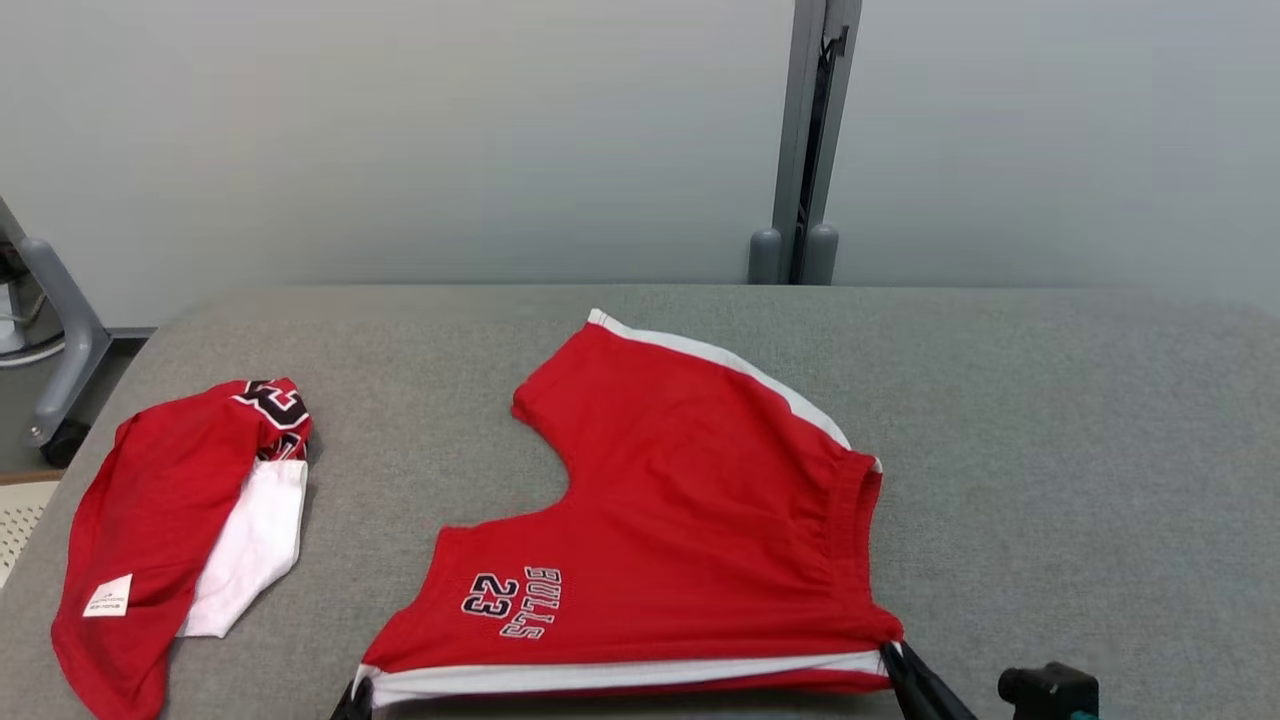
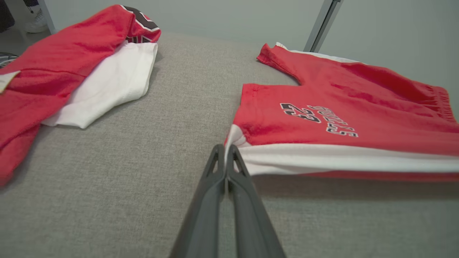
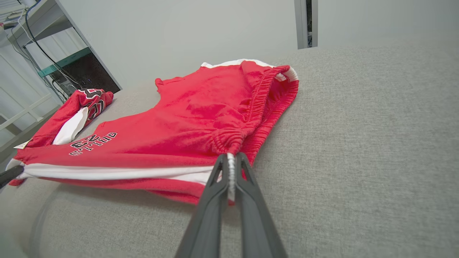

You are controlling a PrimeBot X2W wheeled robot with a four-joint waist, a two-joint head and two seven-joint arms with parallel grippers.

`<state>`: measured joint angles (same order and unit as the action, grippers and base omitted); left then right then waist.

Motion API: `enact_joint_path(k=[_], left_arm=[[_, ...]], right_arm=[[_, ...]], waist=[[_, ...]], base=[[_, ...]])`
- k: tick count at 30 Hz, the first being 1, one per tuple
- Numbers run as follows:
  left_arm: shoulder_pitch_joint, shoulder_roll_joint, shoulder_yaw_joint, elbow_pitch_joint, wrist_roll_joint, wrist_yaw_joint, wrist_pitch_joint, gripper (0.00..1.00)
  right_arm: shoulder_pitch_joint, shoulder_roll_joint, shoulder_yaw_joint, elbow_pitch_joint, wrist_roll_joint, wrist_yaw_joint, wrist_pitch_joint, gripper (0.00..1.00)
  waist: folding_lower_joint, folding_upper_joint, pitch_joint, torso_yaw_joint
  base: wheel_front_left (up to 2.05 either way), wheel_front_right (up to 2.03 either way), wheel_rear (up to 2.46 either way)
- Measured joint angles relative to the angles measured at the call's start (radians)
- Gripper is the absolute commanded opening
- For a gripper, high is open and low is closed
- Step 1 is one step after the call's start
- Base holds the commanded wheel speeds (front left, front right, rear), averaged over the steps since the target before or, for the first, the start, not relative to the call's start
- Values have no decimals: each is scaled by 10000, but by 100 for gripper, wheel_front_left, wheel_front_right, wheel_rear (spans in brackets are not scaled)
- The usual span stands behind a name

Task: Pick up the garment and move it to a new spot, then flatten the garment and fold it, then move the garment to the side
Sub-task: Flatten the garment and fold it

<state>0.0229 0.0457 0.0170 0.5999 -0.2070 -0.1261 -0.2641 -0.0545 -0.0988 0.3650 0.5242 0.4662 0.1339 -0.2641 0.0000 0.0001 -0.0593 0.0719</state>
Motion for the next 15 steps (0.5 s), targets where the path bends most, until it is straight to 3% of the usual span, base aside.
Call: enact_joint_path(k=[7,15], left_arm=[[760,-2,59,-309,-65,-10,0,0],[446,-21,456,-941,-105,-8,2,0]], right_arm=[[928,-42,255,-267,125,-2,0,0],[808,-23,151,-667,336,0,2,0]], waist=[[0,0,-424,-53],[0,0,-23,-311]], base=[[0,0,0],[0,0,0]])
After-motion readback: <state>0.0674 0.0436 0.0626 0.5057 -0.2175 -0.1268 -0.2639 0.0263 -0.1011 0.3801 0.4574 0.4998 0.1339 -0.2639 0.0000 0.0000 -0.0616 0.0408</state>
